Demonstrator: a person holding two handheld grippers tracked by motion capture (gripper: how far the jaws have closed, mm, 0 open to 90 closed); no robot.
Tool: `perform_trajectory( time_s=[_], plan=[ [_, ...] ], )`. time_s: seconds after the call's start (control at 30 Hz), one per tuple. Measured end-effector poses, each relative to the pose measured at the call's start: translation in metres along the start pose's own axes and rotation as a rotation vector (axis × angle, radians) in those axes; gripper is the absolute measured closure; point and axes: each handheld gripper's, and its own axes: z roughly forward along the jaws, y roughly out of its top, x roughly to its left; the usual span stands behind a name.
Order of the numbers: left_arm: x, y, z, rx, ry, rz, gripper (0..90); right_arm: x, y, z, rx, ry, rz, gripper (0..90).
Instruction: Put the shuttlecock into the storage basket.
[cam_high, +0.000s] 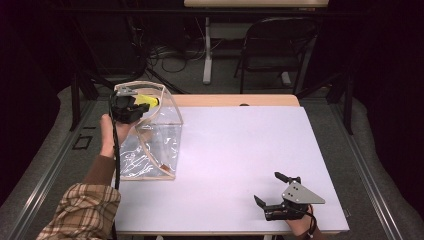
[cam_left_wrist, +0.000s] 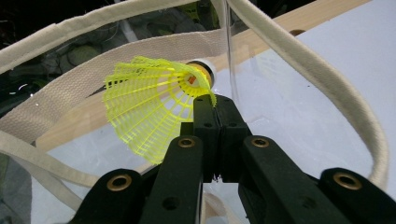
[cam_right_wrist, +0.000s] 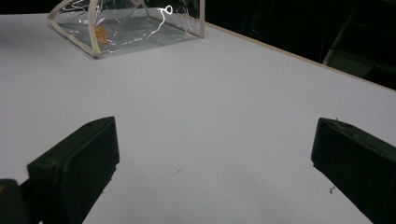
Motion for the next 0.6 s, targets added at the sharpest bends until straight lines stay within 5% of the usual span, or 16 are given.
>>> perform_trajectory(
  time_s=[0.6],
  plan=[
    [0.0017,0.0045,0.0099,0.047,-0.034,0.008,87.4,0.0000,-0.0001,0.0004,-0.002,0.001,0.002,0.4]
  ],
)
